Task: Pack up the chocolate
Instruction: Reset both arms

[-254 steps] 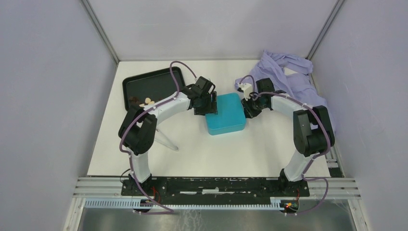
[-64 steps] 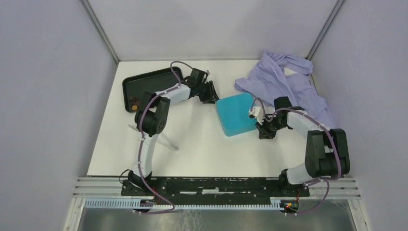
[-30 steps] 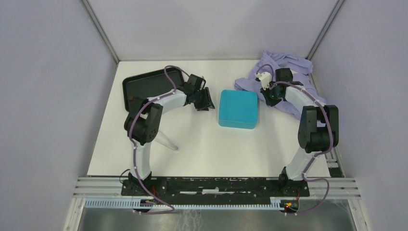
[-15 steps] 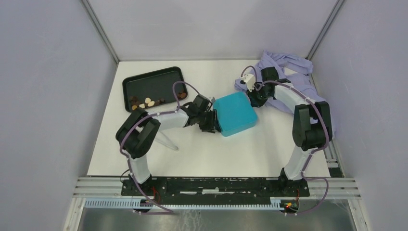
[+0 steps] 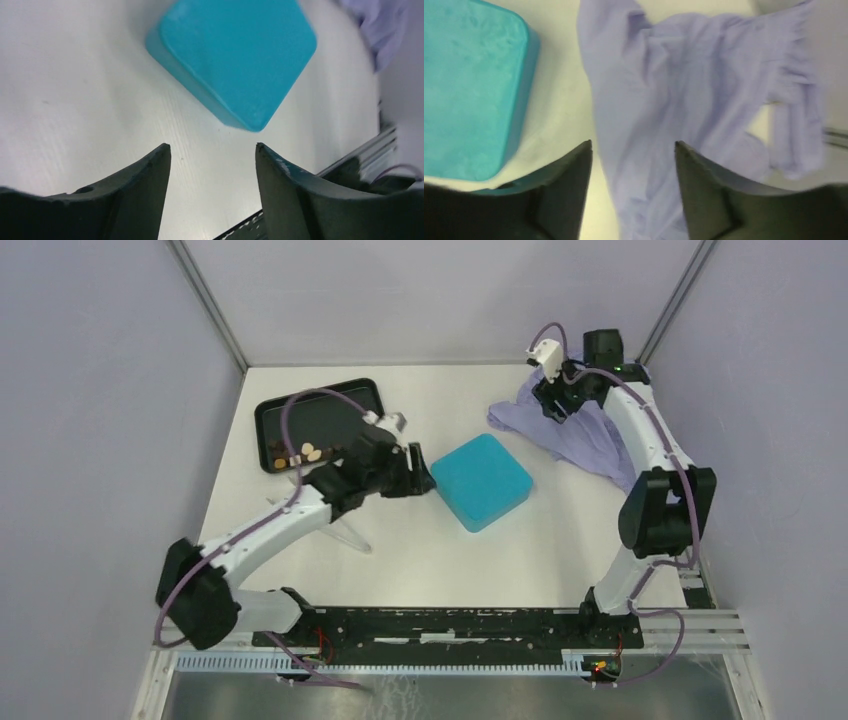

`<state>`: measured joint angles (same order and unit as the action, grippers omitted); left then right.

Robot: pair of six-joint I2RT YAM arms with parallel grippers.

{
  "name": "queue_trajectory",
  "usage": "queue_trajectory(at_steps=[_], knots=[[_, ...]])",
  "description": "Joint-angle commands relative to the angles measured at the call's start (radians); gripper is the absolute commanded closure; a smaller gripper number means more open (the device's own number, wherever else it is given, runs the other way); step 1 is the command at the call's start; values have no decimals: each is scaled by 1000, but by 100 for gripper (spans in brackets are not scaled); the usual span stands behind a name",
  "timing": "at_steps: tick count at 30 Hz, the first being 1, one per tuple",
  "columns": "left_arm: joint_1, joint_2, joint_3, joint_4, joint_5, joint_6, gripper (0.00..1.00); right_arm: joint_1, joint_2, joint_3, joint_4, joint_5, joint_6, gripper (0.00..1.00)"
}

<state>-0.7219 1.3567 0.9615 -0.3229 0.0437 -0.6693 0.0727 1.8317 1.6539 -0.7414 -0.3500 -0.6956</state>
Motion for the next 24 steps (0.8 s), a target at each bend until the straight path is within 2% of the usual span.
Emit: queue_trajectory(at_steps=[1, 2, 3, 6, 8, 11, 13, 17, 24], knots=[[180, -194, 132, -159, -106, 125, 16, -16, -222, 36, -4, -38, -87, 11], [228, -216, 170, -169, -86, 142, 6, -21, -271, 7, 64, -38, -35, 2], [264, -232, 212, -179, -84, 157, 1, -28, -314, -15, 118, -30, 36, 2], [300, -241, 350, -229, -107, 209, 0, -42, -409, -18, 206, -18, 208, 2], [302, -236, 435, -268, -113, 224, 0, -42, -445, 0, 239, 41, 353, 2], [300, -247, 500, -300, -101, 224, 0, -43, -503, 11, 238, 36, 378, 2], [301, -267, 514, -304, -89, 218, 0, -44, -569, -44, 284, 49, 420, 2], [301, -303, 513, -292, -70, 195, 0, -44, -633, -91, 294, 177, 589, 2], [301, -312, 505, -235, -22, 173, 0, -45, -702, -167, 311, 247, 604, 2]])
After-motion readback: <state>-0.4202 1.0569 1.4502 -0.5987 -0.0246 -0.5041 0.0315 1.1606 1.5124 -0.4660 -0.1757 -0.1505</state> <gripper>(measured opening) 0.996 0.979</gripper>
